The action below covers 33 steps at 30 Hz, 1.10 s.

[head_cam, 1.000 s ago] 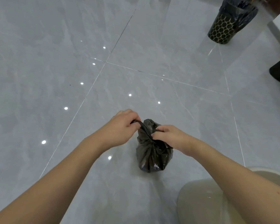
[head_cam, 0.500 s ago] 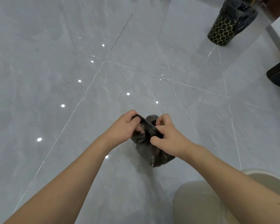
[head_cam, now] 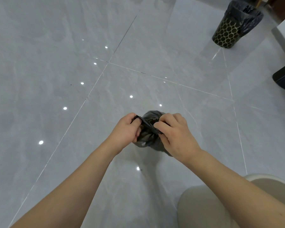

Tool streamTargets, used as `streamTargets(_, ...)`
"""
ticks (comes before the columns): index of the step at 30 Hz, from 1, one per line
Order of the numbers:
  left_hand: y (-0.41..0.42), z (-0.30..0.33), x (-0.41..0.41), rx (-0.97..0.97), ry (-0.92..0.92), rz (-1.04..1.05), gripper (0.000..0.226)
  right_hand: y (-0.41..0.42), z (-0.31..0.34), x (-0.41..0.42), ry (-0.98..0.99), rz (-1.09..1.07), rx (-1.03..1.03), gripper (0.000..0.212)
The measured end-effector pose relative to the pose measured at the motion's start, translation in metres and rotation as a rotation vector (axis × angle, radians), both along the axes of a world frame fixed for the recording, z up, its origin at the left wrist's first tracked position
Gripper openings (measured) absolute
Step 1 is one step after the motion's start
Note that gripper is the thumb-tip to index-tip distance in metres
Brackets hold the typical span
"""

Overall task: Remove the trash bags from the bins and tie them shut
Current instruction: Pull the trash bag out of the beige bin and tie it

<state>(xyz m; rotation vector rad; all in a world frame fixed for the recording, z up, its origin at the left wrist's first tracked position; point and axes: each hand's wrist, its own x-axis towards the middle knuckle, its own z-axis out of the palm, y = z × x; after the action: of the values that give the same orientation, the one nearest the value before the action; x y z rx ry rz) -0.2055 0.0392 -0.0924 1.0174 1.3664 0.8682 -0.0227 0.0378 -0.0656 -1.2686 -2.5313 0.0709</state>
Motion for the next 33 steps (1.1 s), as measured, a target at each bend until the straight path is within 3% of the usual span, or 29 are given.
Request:
streamTargets(5, 0.003, 0.001, 0.005, 0.07, -0.113, 0.091, 0.021, 0.002, 0.006, -0.001, 0.068, 0.069, -0.125, 0.021)
streamTargets(8, 0.0, 0.002, 0.009, 0.064, -0.04, 0.077, 0.021, 0.001, 0.01, -0.004, 0.133, 0.02, -0.157, 0.026)
streamTargets(13, -0.001, -0.004, 0.016, -0.012, 0.02, 0.062, 0.023, -0.002, 0.01, -0.001, 0.042, 0.056, -0.055, 0.027)
streamTargets(18, -0.009, -0.001, 0.007, -0.048, -0.052, 0.023, 0.015, 0.0, 0.009, 0.002, 0.061, -0.109, -0.098, 0.019)
streamTargets(21, -0.021, -0.005, 0.002, -0.005, -0.011, -0.078, 0.037, 0.005, 0.012, -0.004, 0.22, -0.356, -0.473, 0.009)
streamTargets(25, -0.028, -0.017, 0.008, 0.126, 0.458, -0.271, 0.027, 0.009, 0.021, -0.003, 0.567, -0.598, -1.112, 0.011)
streamTargets(28, -0.029, -0.021, 0.011, 0.239, 0.673, -0.23, 0.013, 0.011, 0.028, 0.005, 0.552, -0.577, -1.35, 0.009)
streamTargets(33, -0.027, -0.024, 0.011, 0.361, 0.839, -0.206, 0.016, 0.009, 0.027, 0.011, 0.617, -0.537, -1.637, 0.017)
